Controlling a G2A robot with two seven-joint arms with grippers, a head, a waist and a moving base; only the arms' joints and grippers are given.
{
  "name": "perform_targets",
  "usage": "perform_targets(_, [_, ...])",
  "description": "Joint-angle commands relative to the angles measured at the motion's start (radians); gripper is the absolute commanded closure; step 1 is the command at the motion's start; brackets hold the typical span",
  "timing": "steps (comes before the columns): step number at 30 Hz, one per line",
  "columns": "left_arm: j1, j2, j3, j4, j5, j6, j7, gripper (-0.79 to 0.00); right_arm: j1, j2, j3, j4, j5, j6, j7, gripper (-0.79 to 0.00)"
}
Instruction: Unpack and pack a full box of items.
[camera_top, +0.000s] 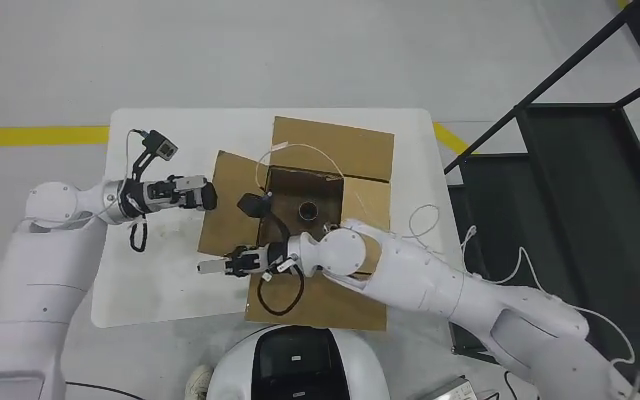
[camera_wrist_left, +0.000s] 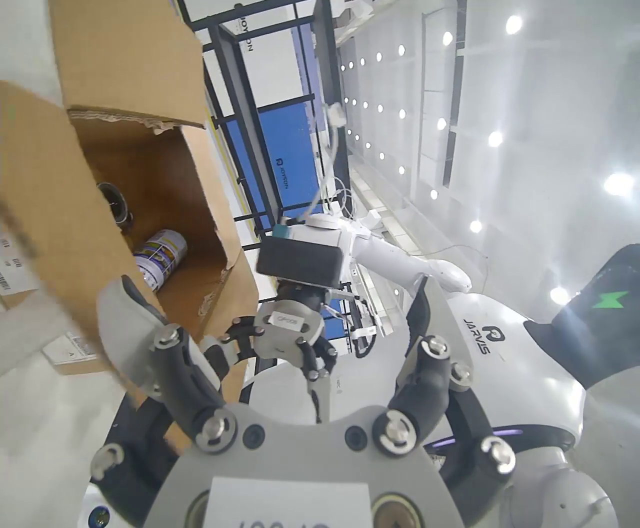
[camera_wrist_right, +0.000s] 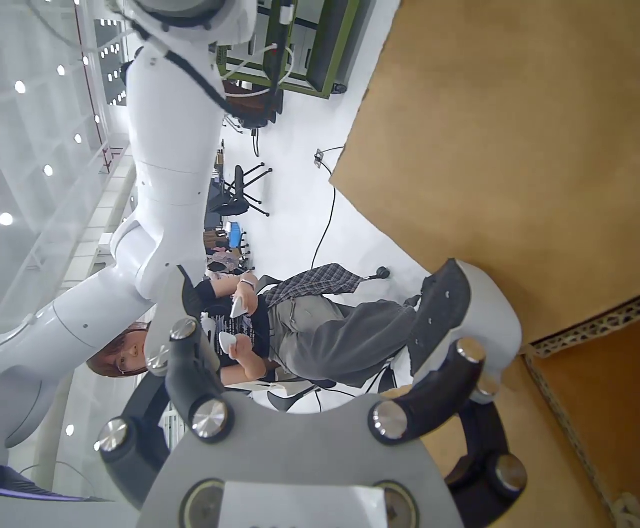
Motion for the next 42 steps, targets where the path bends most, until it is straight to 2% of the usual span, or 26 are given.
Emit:
perform_targets(1, [-0.012, -0.004, 0.018, 0.034, 0.014, -0.007, 0.007, -0.785, -0.041, 0.027, 0.050, -0.029, -0.008, -0.014, 0.013, -0.785])
perform_targets(7, [-0.034, -0.012, 0.063, 0.104, 0.105, -0.028, 0.041, -0.785, -0.231, 0.129, 0.262, -0.121, -0.053, -0.038, 0.007, -0.785])
perform_targets(11, [-0.047, -0.021, 0.095, 0.135, 0.166, -0.046, 0.094, -0.785, -0.404, 0.197, 0.455, -0.190, -0.099, -0.037, -0.066, -0.785])
perform_targets(13, [-0.050, -0.025, 0.116, 0.135, 0.216, -0.057, 0.129, -0.785, -0.498, 0.223, 0.565, -0.208, -0.078, -0.092, -0.114, -0.785])
perform_targets(16, [-0.053, -0.033, 0.145, 0.133, 0.259, -0.054, 0.166, -0.785, -0.623, 0.251, 0.709, -0.217, -0.110, -0.130, -0.205, -0.785])
perform_targets(22, [-0.063, -0.051, 0.200, 0.146, 0.308, -0.047, 0.218, -0.785, -0.766, 0.274, 0.895, -0.175, 0.004, -0.173, -0.225, -0.785])
perform_targets(27, [-0.071, -0.065, 0.229, 0.162, 0.304, -0.055, 0.221, -0.785, -0.784, 0.270, 0.933, -0.119, 0.025, -0.144, -0.253, -0.785])
perform_targets(32, [-0.081, -0.069, 0.224, 0.165, 0.260, -0.071, 0.203, -0.785, -0.723, 0.257, 0.898, -0.052, 0.015, -0.090, -0.241, -0.785])
perform_targets(36, [-0.075, -0.057, 0.177, 0.143, 0.208, -0.088, 0.185, -0.785, -0.646, 0.240, 0.842, 0.000, 0.020, -0.080, -0.197, -0.785])
perform_targets(42, [-0.019, -0.014, 0.043, 0.044, 0.128, -0.093, 0.139, -0.785, -0.553, 0.216, 0.775, 0.054, 0.014, -0.092, -0.157, -0.785])
